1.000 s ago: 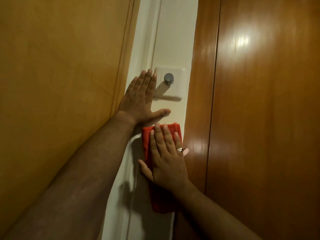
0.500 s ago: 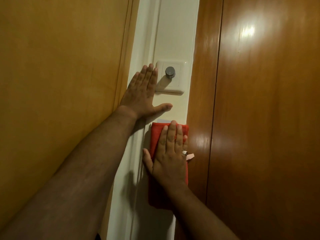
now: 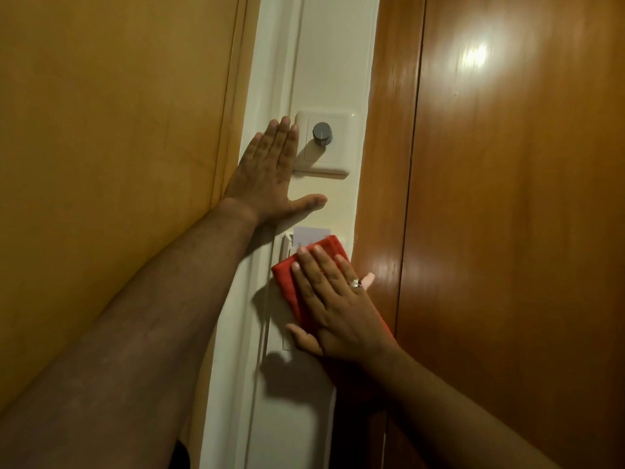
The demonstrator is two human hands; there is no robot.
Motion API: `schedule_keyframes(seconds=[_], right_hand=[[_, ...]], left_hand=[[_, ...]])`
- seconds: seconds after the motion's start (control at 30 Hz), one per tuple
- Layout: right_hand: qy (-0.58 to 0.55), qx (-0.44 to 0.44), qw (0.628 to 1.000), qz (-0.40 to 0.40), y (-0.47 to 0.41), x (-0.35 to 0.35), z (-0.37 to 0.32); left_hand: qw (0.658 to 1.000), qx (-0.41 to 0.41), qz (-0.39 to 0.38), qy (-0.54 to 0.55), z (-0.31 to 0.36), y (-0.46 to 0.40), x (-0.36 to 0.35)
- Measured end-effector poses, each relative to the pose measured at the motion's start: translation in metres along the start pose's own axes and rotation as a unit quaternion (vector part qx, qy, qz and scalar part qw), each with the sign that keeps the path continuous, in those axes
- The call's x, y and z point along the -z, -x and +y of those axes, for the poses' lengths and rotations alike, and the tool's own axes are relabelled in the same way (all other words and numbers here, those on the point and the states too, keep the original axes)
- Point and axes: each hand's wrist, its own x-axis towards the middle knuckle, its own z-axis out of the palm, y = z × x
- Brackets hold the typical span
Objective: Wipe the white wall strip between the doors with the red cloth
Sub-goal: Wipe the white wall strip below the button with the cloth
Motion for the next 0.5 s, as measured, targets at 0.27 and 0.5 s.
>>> schedule_keyframes(seconds=[0.27,0.5], right_hand=[[-0.065,-0.223,0.972,0.021,-0.01,-0.001,-0.052],[-0.026,-0.069,0.997,0.0,-0.023,0.004,-0.03]], left_hand=[[1.0,-0.001,0.006,0.0,0.001,0.0,-0.001],[1.0,-0.005,0.009,-0.006,0.0,-0.003,-0.003]])
